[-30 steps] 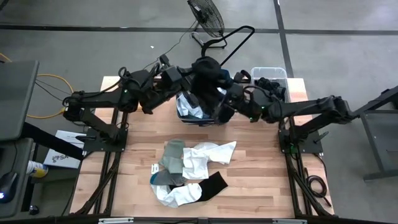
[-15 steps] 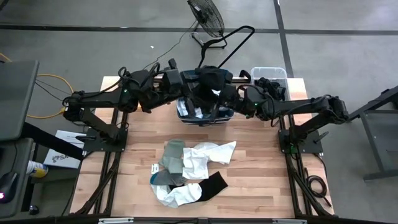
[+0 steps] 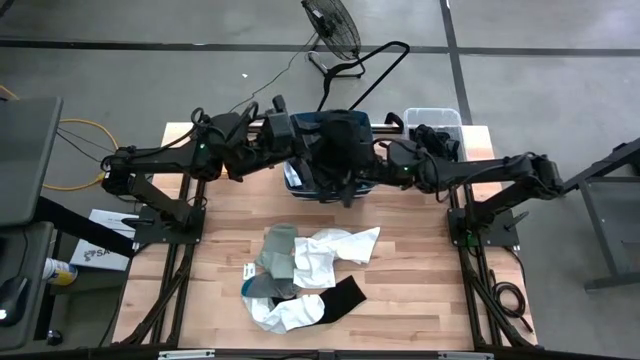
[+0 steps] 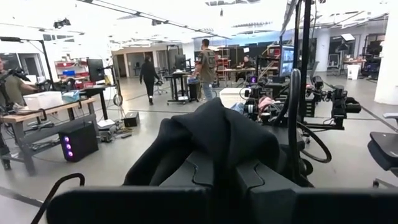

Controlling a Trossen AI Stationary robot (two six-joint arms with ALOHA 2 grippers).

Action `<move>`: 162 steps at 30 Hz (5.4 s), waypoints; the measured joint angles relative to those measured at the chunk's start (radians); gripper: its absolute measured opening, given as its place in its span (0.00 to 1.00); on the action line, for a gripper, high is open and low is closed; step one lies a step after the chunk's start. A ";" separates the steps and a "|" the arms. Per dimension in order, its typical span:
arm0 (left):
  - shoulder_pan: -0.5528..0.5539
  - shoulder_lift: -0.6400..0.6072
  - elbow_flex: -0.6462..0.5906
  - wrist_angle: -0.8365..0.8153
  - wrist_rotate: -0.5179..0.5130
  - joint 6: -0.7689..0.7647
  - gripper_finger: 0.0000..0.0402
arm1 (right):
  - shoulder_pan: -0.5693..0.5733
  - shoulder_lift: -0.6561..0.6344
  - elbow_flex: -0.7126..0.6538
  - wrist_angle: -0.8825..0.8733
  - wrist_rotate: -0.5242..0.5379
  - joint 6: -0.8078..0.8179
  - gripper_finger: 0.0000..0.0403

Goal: Pick & Place Cloths
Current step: Put the black boxers into the transparent bin

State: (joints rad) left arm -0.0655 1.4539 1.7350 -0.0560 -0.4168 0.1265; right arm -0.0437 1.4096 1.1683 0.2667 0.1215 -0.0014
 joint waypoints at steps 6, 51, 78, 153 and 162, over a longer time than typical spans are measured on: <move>0.000 0.000 0.000 -0.007 -0.009 0.063 0.16 | -0.001 -0.047 0.000 -0.062 -0.009 0.035 0.01; 0.000 -0.092 0.000 -0.800 -0.169 -0.291 0.94 | -0.418 -0.435 0.000 -1.124 0.734 0.218 0.01; 0.000 -0.092 0.000 -0.800 -0.113 -0.342 0.94 | -0.875 0.022 0.000 -1.381 0.297 0.288 0.01; 0.000 -0.091 0.000 -0.809 -0.065 -0.350 0.94 | -0.560 -0.048 0.000 -1.198 0.031 -0.529 0.69; 0.000 -0.091 0.000 -0.816 -0.060 -0.367 0.94 | -0.550 0.083 0.000 -1.189 0.223 -0.622 0.69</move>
State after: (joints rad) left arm -0.0658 1.3628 1.7351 -0.8719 -0.4772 -0.2409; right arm -0.5940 1.4929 1.1679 -0.9226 0.3442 -0.6233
